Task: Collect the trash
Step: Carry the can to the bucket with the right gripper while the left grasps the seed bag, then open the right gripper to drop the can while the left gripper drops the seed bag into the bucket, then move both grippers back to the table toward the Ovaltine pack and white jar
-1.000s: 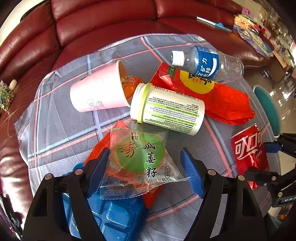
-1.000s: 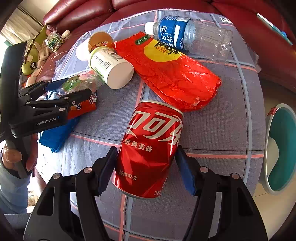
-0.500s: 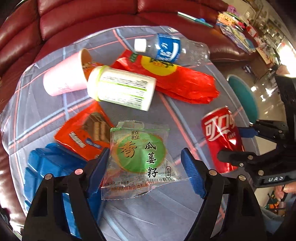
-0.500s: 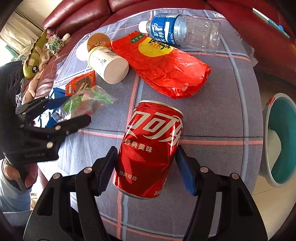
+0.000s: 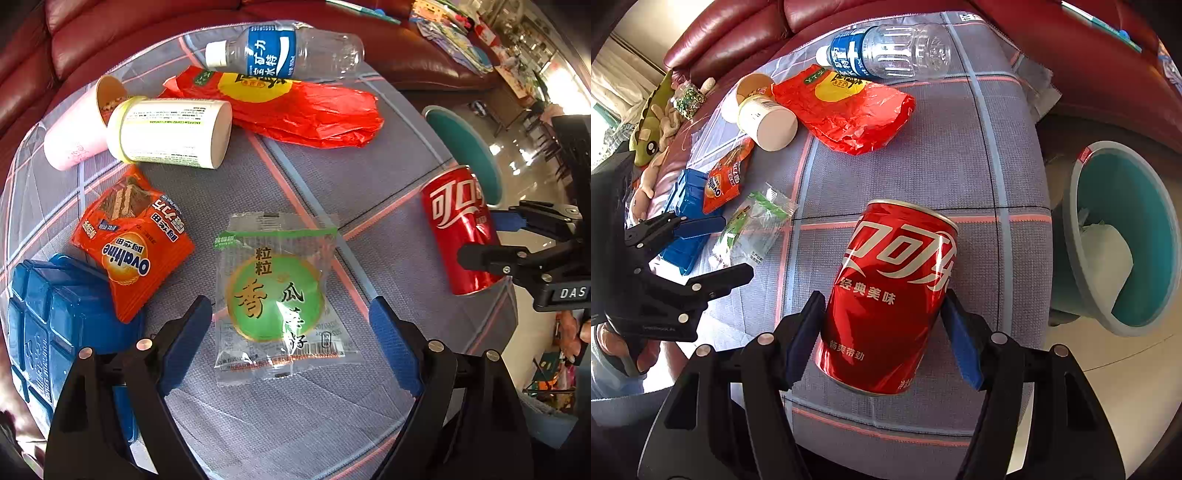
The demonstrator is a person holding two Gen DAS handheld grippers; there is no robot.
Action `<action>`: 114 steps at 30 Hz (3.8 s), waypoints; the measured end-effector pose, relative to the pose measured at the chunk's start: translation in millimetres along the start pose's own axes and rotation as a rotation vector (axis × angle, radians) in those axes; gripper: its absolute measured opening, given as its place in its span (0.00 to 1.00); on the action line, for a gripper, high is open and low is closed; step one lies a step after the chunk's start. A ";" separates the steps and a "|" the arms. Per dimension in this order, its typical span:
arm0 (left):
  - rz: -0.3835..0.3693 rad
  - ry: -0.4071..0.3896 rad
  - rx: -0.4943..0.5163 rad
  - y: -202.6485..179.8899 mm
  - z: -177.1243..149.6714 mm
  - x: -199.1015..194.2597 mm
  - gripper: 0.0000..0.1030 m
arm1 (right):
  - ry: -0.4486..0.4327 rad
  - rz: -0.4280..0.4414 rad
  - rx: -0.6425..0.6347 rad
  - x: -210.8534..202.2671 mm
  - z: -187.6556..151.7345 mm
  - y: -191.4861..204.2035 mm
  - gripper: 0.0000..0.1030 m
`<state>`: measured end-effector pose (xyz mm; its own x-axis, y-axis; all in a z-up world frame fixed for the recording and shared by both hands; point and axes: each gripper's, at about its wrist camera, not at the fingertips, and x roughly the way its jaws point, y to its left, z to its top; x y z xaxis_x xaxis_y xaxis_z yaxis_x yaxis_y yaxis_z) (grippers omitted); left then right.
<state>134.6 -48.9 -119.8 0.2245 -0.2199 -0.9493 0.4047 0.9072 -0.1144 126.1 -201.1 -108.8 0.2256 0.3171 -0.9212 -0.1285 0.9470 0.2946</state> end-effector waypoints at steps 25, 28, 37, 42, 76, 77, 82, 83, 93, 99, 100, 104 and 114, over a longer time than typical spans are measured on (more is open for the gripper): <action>0.060 -0.142 0.060 -60.8 39.0 -48.1 0.50 | -0.163 0.029 0.088 -54.6 0.8 -58.8 0.59; 0.045 -0.175 0.123 -90.4 56.4 -54.8 0.50 | -0.214 -0.001 0.131 -79.0 3.2 -86.3 0.59; -0.041 -0.207 0.264 -179.6 110.0 -38.1 0.50 | -0.293 -0.124 0.268 -132.4 -1.2 -180.3 0.59; -0.079 -0.189 0.312 -215.3 129.4 -13.0 0.50 | -0.275 -0.154 0.332 -126.6 -3.2 -222.7 0.59; -0.146 -0.079 0.376 -280.9 174.9 88.9 0.73 | -0.222 -0.227 0.523 -106.6 -23.3 -290.9 0.86; -0.146 -0.074 0.372 -280.8 176.0 90.8 0.74 | -0.221 -0.230 0.523 -107.1 -23.2 -291.0 0.86; -0.143 -0.066 0.340 -274.7 176.7 93.3 0.83 | -0.213 -0.238 0.519 -106.8 -21.2 -289.2 0.86; -0.139 -0.070 0.336 -273.3 176.0 91.8 0.84 | -0.211 -0.239 0.518 -106.5 -20.9 -288.9 0.86; -0.119 -0.092 0.274 -245.3 162.0 71.0 0.93 | -0.201 -0.243 0.500 -107.1 -14.2 -274.5 0.86; -0.095 -0.123 0.226 -213.6 148.6 47.7 0.93 | -0.197 -0.233 0.438 -107.2 0.3 -245.0 0.86; -0.090 -0.128 0.215 -207.2 146.2 43.3 0.93 | -0.195 -0.230 0.420 -106.4 4.0 -237.4 0.86; -0.076 -0.145 0.165 -179.1 137.1 25.5 0.94 | -0.190 -0.219 0.355 -101.8 19.1 -205.9 0.86; -0.013 -0.185 0.014 -82.7 102.7 -18.3 0.94 | -0.144 -0.187 0.167 -71.8 61.6 -104.8 0.86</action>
<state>188.0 -156.7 -62.9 0.3776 -0.2950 -0.8777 0.4210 0.8989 -0.1210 182.9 -319.9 -57.8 0.3668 0.1292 -0.9213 0.0859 0.9814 0.1718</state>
